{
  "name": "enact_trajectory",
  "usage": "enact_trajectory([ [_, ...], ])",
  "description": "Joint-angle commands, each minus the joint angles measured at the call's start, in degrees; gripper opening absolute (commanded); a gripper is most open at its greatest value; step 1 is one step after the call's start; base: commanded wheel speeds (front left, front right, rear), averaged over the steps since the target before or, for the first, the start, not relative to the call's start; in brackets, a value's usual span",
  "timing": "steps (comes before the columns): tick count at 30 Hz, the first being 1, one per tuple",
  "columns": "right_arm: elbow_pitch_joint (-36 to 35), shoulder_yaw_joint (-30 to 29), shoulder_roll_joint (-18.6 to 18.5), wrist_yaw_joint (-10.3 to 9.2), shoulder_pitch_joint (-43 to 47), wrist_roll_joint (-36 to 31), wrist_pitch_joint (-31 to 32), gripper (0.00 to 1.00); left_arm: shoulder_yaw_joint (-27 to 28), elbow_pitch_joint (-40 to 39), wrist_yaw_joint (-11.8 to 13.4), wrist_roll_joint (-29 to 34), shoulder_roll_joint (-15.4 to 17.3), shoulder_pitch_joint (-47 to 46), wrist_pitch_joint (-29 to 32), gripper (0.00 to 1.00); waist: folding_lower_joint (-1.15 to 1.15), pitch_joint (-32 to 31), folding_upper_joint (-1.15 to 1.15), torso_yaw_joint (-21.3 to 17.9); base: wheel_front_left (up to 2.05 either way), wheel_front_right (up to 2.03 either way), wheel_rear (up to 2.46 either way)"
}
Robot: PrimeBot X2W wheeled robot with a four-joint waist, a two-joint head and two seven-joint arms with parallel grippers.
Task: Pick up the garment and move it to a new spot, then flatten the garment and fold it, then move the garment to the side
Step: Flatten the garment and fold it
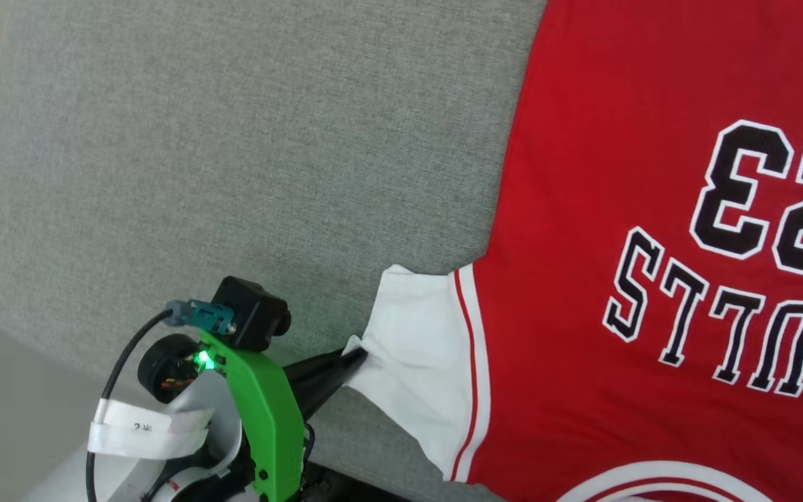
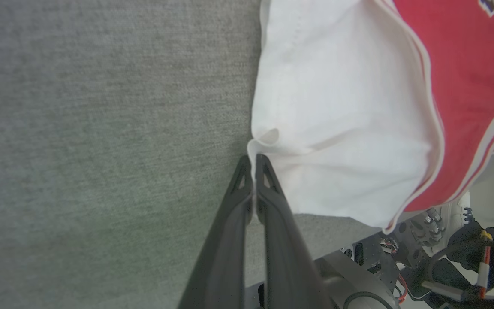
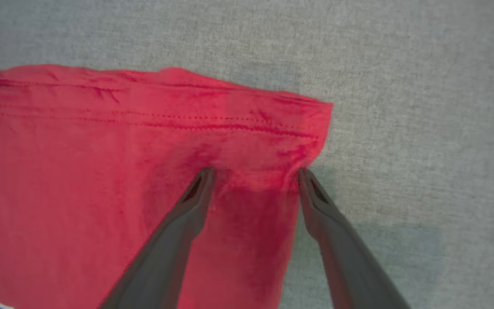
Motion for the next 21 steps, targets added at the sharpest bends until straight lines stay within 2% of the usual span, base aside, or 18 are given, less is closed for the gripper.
enact_trajectory([
  [1, 1.1, 0.4, -0.5, -0.06, -1.0, -1.0, -0.3, 1.00, 0.1, 0.6, -0.3, 0.2, -0.6, -1.1, -0.4, 0.00, -0.01, 2.3, 0.00, 2.3, 0.00, 0.00, 0.00],
  [9, 5.1, 2.7, -0.8, -0.06, -0.1, -2.5, 0.5, 1.00, 0.2, 2.2, -1.0, 0.6, -1.2, -2.2, -1.5, 0.00, -0.01, 2.7, 0.00, 3.0, 0.00, 0.00, 0.00],
  [10, 5.4, 2.8, -0.9, -0.06, 0.2, -2.3, 0.9, 0.50, 0.2, 2.4, -1.0, 0.7, -1.3, -2.3, -1.6, 0.00, -0.01, 2.6, 0.00, 3.0, 0.00, 0.00, 0.00],
  [11, 5.6, 2.9, -0.8, -0.06, 0.5, -2.2, 1.1, 0.34, 0.2, 2.6, -1.0, 0.7, -1.4, -2.4, -1.7, 0.00, -0.01, 2.6, 0.00, 3.1, 0.00, 0.00, 0.00],
  [12, 5.5, 2.9, -0.7, -0.06, 0.8, -1.9, 1.3, 0.00, 0.1, 2.7, -1.1, 0.8, -1.5, -2.4, -1.8, 0.00, -0.01, 2.5, 0.00, 3.1, 0.00, 0.00, 0.00],
  [21, 5.2, 3.4, -1.4, -0.06, 3.6, -0.9, 0.5, 0.00, 0.0, 3.9, -1.1, 0.5, -1.8, -2.4, -2.2, 0.00, -0.01, 0.5, 0.00, 2.5, 0.00, 0.00, 0.00],
])
